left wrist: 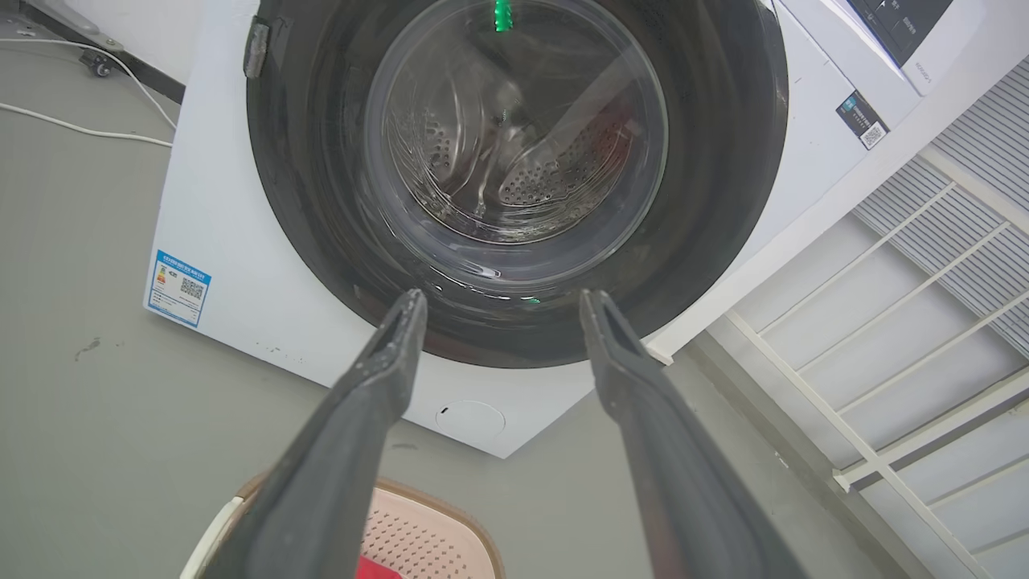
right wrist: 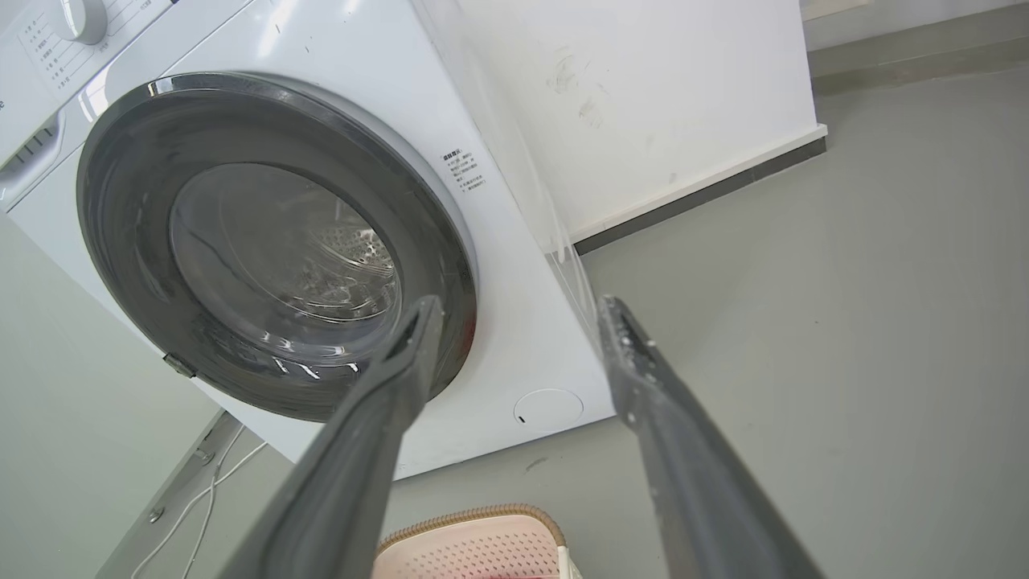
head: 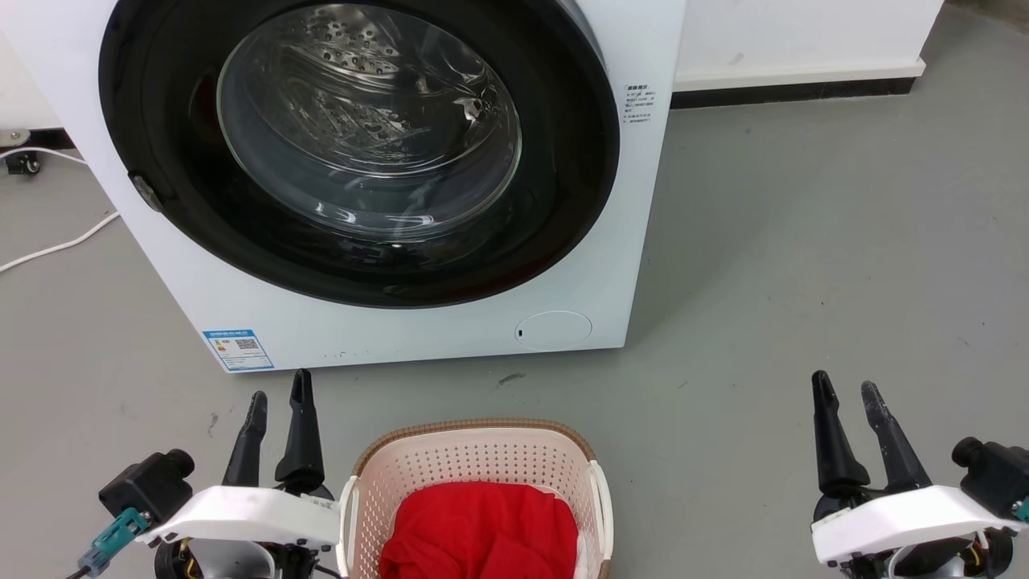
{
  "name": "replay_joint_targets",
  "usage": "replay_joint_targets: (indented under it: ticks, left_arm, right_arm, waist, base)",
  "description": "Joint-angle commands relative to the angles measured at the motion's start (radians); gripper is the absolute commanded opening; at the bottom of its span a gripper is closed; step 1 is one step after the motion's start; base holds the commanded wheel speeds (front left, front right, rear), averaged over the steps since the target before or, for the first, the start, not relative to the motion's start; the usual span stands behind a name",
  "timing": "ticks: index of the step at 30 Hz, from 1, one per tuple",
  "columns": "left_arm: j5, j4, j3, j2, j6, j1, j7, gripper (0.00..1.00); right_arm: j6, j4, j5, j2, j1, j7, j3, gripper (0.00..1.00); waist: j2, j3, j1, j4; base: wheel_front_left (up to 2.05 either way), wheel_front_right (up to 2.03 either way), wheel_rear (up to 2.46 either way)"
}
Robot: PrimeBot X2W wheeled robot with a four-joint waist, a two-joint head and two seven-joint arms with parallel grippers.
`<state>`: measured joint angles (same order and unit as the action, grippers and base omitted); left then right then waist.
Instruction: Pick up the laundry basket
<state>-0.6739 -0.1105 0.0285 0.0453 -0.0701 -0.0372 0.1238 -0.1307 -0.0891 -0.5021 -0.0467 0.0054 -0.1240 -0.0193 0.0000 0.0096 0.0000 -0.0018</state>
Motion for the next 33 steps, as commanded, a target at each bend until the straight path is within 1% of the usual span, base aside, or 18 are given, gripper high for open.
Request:
replay_joint_targets:
  ticks: [1,3,4,11,23,33]
  left_arm:
    - [0.031,0.014,-0.003,0.004,0.003,0.002,0.01,1.0]
    - [0.051,0.016,-0.005,0.005,0.003,0.005,0.015,1.0]
    - [0.082,0.017,-0.006,0.005,0.003,0.008,0.024,1.0]
    - [0.154,0.016,-0.008,0.005,0.003,0.015,0.042,1.0]
    - [0.263,0.017,-0.018,0.005,0.011,0.023,0.071,1.0]
    - [0.339,0.016,-0.021,0.006,0.016,0.03,0.09,1.0]
  right_arm:
    - [0.0,0.016,0.034,-0.004,0.005,-0.01,0.005,1.0]
    - [0.0,0.019,0.062,-0.004,0.007,-0.015,0.01,1.0]
    - [0.0,0.022,0.095,-0.004,0.013,-0.023,0.013,1.0]
    - [0.0,0.034,0.173,-0.004,0.021,-0.041,0.015,1.0]
    - [0.0,0.044,0.296,-0.005,0.034,-0.071,0.021,1.0]
    - [0.0,0.051,0.377,-0.005,0.044,-0.09,0.023,1.0]
  waist:
    - [0.0,0.0,0.0,0.0]
    - [0.0,0.0,0.0,0.0]
    - [0.0,-0.001,0.0,0.0]
    - [0.0,-0.002,0.0,0.0]
    - [0.0,-0.003,0.0,0.0]
    - [0.0,-0.002,0.0,-0.001]
  base:
    - [0.0,0.0,0.0]
    - [0.0,0.0,0.0]
    - [0.0,0.0,0.0]
    - [0.0,0.0,0.0]
    - [0.0,0.0,0.0]
    - [0.0,0.0,0.0]
